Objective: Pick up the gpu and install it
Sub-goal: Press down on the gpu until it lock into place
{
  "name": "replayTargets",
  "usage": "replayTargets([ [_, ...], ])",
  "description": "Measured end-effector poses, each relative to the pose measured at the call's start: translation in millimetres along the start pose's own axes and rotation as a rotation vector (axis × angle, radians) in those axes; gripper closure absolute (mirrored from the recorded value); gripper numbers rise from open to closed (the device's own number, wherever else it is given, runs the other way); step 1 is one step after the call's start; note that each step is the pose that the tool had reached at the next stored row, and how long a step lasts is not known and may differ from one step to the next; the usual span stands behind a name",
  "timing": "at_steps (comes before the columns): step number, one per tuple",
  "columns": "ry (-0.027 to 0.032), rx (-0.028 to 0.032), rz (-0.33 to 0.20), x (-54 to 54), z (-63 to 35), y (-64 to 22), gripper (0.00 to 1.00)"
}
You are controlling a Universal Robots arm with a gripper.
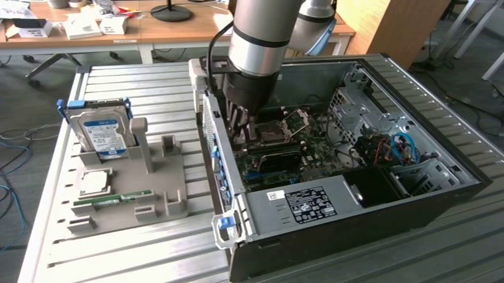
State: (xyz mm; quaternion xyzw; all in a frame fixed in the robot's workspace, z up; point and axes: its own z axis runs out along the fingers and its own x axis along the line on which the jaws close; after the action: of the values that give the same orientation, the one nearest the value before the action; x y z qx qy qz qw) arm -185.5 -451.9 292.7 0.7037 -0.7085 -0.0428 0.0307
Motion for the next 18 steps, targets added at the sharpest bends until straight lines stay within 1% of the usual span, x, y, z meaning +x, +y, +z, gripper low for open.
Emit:
replayTargets([
  [4,0.0,-0.0001,0.001,0.1,-0.1,0.0,0.89],
  [8,0.0,-0.0004,0.002,0.0,-0.4,-2.7,0.89],
  [15,0.0,0.0,0.002,-0.1,-1.2,-10.7,0.89],
  [18,0.0,0.0,0.002,-0.1,-1.8,-16.7,0.89],
])
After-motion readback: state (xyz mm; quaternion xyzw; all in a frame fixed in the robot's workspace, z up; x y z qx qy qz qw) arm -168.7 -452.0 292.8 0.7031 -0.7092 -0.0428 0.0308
